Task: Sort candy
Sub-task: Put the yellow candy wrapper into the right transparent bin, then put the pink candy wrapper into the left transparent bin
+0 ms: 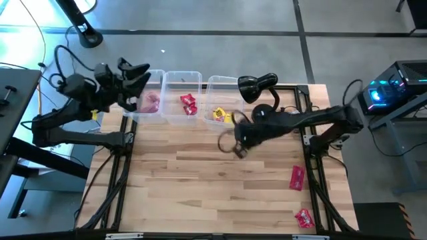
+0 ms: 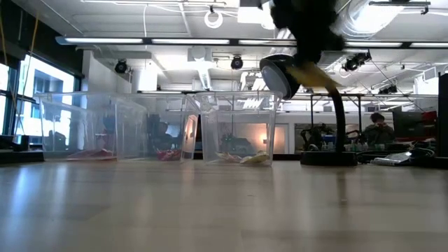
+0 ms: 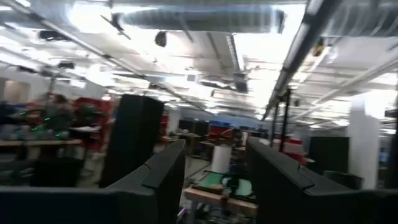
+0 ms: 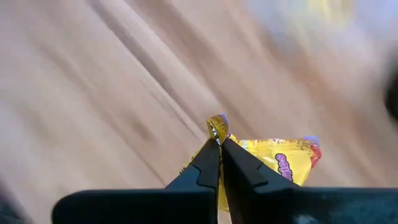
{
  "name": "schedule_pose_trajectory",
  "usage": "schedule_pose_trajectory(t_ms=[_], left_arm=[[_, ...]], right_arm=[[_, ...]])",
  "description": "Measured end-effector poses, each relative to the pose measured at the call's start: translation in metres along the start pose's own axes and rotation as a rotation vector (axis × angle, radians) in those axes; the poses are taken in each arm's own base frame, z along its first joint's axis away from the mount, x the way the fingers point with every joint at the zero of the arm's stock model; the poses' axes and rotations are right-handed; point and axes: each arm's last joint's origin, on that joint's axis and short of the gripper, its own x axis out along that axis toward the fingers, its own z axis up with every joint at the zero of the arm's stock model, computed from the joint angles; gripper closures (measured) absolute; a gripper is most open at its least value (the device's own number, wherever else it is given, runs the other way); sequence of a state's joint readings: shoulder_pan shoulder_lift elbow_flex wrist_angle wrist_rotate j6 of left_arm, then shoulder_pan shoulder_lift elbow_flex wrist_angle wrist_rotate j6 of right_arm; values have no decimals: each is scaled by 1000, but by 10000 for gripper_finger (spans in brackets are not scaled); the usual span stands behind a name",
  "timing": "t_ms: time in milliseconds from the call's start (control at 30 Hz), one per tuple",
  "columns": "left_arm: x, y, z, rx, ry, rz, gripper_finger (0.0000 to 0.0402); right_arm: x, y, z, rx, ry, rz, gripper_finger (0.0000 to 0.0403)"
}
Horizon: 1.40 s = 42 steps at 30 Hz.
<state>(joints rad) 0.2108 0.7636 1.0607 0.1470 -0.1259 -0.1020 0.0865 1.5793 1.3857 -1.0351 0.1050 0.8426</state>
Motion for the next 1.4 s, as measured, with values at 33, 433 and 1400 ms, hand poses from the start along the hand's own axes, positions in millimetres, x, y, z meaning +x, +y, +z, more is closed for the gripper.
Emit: schedule_pose_trajectory(t_ms=[33,433,1400], left_arm=[[-2,1,0,2,11,18,241],[8,2,-21,-45,148,48,241],[6,1,-19,-77,151,29,241]], right_arm=[[-15,8,11,-17,-96,50,400],[-23,-26,123,71,-478,-98,373],[-50,19,-46,-95,232,-215,171]])
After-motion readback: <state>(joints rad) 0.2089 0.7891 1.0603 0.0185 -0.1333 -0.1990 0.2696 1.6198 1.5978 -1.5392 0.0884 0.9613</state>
